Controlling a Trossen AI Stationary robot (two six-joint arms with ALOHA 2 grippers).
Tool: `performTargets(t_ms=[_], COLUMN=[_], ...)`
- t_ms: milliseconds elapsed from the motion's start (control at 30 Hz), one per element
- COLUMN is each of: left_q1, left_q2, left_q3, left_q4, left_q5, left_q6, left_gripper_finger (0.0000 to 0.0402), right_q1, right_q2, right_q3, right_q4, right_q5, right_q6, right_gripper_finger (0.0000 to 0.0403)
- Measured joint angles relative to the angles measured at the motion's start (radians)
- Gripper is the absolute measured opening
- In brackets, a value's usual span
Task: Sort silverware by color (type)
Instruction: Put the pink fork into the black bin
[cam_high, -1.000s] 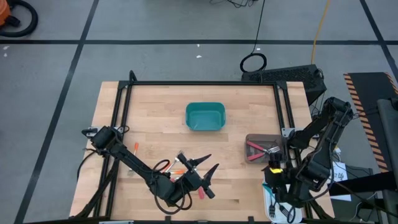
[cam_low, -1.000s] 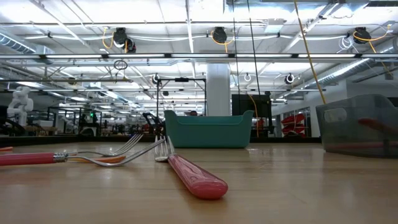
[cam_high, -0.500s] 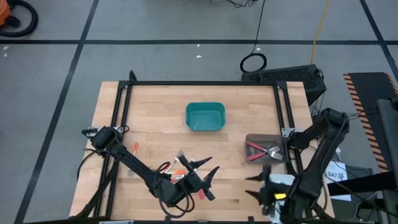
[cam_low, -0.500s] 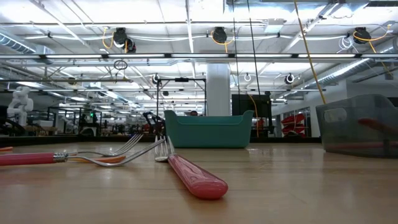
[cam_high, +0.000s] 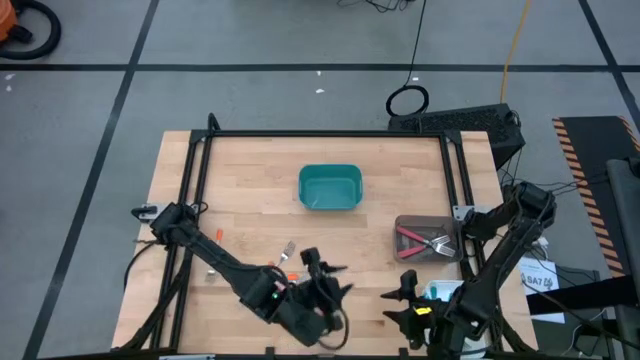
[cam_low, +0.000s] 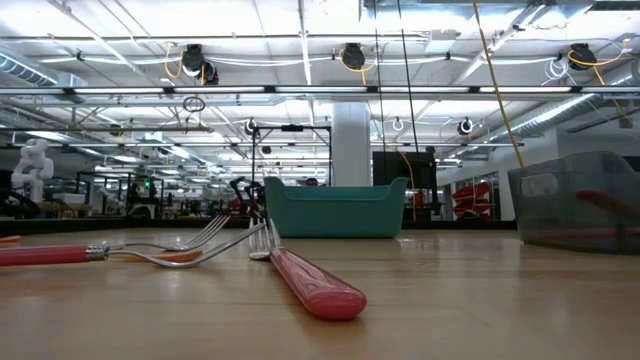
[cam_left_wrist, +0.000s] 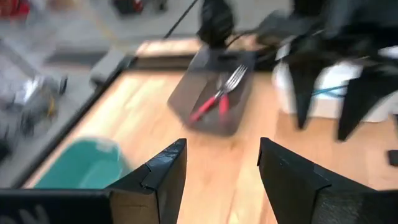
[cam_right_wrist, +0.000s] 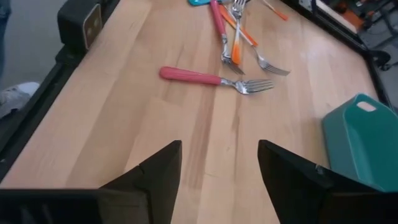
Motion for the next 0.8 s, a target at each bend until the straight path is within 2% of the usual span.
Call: performTargets(t_ms=[100,333,467,633,800], left_q1=[0.0,-0.029,-0.032,-0.036,-0.059], left_q2=[0.0,0.0,0.0,0.0,0.0], left_q3=[0.021,-0.029,-0.051,-0.084,-0.099], left_q4=[-0.142,-0.258,-0.257,-0.271,-0.359], left_q5=[-0.002,-0.052,-0.054,-0.026,0.0], left_q6=[-0.171,-0.231,-0.262,-0.293,-0.373], left_gripper_finger=[0.0195,0.0195,0.0195,0.0195,0.0195], right_q1=[0.0,-0.019,-0.06,-0.123,-0.198], right_q2=[0.0,0.0,0.0,-0.001,-0.001], right_q3=[0.0,0.0,-0.001,-0.065,-0.124], right_q4=[-0.006,0.004,0.058,0.245,0.333], right_q5=[0.0,-0.011,-0.088,-0.187,-0.264], right_q6=[-0.001,-0.038,-0.102,-0.246,-0.294], right_gripper_finger=[0.0196,0.0171,0.0152,0.013,0.012])
